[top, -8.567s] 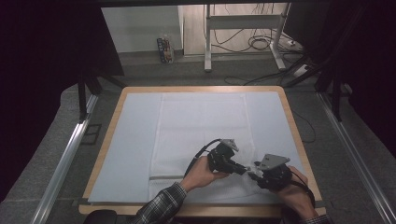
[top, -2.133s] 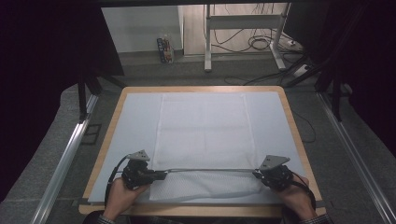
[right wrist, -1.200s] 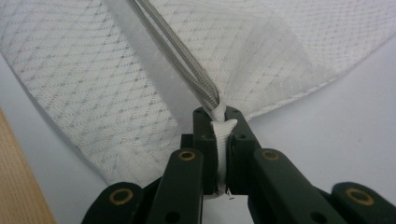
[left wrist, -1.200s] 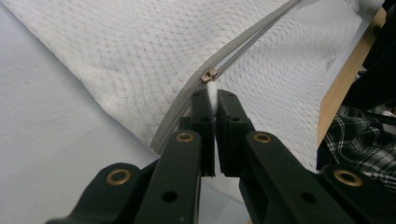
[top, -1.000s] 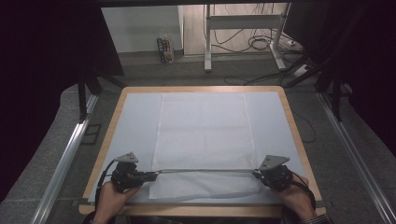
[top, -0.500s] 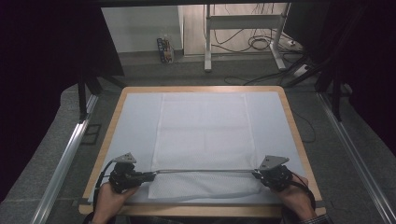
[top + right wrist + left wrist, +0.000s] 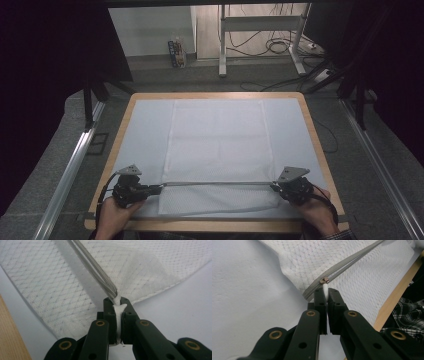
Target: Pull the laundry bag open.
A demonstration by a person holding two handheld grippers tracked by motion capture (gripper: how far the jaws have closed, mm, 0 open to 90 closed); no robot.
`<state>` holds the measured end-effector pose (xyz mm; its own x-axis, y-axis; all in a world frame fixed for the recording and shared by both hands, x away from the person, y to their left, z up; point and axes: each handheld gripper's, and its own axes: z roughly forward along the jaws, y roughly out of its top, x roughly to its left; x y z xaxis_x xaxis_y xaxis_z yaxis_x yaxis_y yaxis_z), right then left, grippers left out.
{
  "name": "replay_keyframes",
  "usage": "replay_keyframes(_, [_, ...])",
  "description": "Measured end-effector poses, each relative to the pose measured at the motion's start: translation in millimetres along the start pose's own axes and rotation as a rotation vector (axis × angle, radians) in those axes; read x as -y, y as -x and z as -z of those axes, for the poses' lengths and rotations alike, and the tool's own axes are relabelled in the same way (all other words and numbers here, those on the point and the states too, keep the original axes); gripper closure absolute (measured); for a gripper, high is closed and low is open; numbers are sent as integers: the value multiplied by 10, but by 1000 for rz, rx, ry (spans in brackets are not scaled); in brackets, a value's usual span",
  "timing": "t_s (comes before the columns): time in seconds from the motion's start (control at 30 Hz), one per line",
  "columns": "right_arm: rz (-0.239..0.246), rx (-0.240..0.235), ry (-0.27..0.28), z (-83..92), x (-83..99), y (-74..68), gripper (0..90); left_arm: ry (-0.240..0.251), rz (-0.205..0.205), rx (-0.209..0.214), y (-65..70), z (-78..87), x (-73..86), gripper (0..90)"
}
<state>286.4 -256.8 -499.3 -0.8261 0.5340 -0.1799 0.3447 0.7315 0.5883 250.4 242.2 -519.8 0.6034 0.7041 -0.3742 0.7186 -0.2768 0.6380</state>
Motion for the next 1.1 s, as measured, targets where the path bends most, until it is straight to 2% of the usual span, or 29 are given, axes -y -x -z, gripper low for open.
replay_keyframes(0.1, [-7,4,-3,2,6,7,850,-5,10,-40,-26,26,16,874])
replay_keyframes(0.2, [-20,5,-1,13,28,33,850,7,33,-33,-82,72,53,874])
replay_keyframes(0.33, [-13,6,-8,9,23,26,851,-12,27,-47,-73,54,56,874])
replay_keyframes(0.43, [-26,-8,0,11,26,35,851,-21,32,-61,-80,52,56,874])
replay_keyframes(0.57, [-21,-37,-6,-5,17,12,851,-48,11,-124,-69,28,42,874])
replay_keyframes(0.67, [-16,-53,-24,-20,17,-12,839,-60,11,-125,-73,7,35,874])
replay_keyframes(0.73, [-20,-81,-33,-31,45,-1,770,-63,16,-118,-71,-4,34,874])
replay_keyframes(0.8, [-44,-81,-52,-27,90,7,618,-73,21,-116,-75,-14,39,873])
replay_keyframes(0.87, [-67,-80,-49,2,126,13,533,-77,24,-112,-77,-16,42,872])
replay_keyframes(0.97, [-78,-73,-50,46,179,30,466,-85,24,-111,-71,-13,50,872])
replay_keyframes(1.1, [-97,-72,-69,99,250,48,452,-93,17,-113,-59,-10,57,871])
